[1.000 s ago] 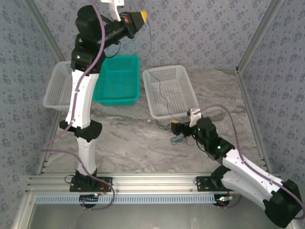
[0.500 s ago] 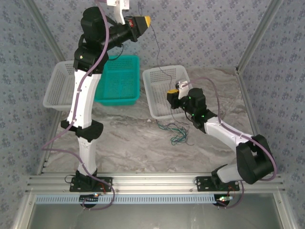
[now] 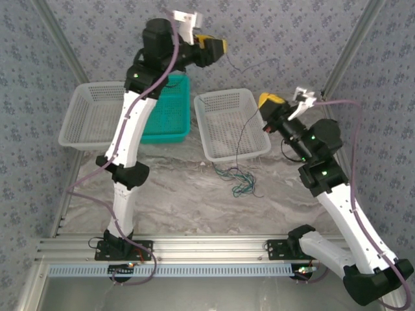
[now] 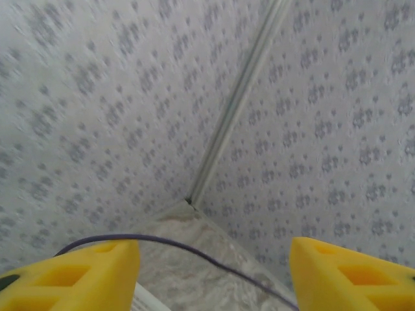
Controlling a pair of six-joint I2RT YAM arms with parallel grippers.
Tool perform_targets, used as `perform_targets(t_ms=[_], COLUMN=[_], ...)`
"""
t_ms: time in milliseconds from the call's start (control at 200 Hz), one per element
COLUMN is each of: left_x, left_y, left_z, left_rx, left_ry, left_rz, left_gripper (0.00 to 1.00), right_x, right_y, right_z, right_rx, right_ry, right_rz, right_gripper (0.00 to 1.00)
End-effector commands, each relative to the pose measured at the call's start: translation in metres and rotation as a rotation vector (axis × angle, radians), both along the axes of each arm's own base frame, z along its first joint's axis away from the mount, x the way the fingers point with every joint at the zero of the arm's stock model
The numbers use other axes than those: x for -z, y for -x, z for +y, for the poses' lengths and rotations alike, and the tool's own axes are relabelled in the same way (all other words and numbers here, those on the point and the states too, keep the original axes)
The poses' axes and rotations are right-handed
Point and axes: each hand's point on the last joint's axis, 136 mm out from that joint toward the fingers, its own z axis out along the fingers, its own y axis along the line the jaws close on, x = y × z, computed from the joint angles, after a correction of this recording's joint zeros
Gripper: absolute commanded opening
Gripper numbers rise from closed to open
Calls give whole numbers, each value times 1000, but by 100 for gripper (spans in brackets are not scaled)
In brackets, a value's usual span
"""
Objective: Untangle the cables
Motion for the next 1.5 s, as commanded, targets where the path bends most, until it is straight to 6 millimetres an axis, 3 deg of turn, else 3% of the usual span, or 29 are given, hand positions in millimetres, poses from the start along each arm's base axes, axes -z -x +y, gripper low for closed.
perform_targets(t_ms=[0, 120, 205, 230, 365, 495, 585, 690, 765, 829, 929, 1079, 1169, 1309, 1374, 1399, 1494], left_x=[-1, 17, 28, 31, 40, 28, 14, -6, -14, -17, 4, 41, 66, 96, 106, 111, 130], left_y=[31, 65, 82, 85, 89, 92, 100, 115, 129, 140, 148, 154, 156, 163, 165, 165, 160], left_z=[-18, -35, -42, -44, -45, -32, -21, -4, 9, 22, 33, 38, 37, 27, 24, 23, 26], left_rx=[92, 188, 212, 220, 183, 126, 103, 77, 58, 36, 25, 27, 41, 109, 120, 121, 91], left_ry=[-58, -154, -214, -224, -281, -293, -278, -222, -172, -137, -153, -166, -182, -175, -181, -187, -219], left_rz=[-47, -43, -33, -26, -24, -59, -104, -187, -249, -281, -250, -191, -150, -113, -97, -90, -39], left_gripper=[66, 70, 70, 70, 71, 71, 71, 73, 77, 80, 81, 81, 82, 82, 83, 83, 83], right_x=[2, -14, -11, -23, -23, -16, -22, -32, -25, -7, 42, 139, 199, 294, 310, 309, 276], right_y=[-10, -10, -19, -17, -41, -70, -86, -101, -114, -126, -144, -163, -174, -187, -185, -184, -184], right_z=[-33, -49, -50, -51, -43, -27, -19, -5, 4, 11, 29, 58, 58, 63, 76, 78, 70], right_rx=[128, 179, 189, 188, 159, 102, 65, 5, -10, -8, -3, -12, 64, 143, 66, 53, 151], right_ry=[-103, -140, -121, -128, -52, -10, -25, -34, -32, -21, 48, 205, 327, 680, 715, 716, 724], right_rz=[105, 90, 115, 97, 118, 169, 172, 169, 195, 241, 330, 500, 568, 630, 684, 689, 657], right_gripper=[0, 0, 0, 0, 0, 0, 0, 0, 0, 0, 0, 0, 0, 0, 0, 6, 51])
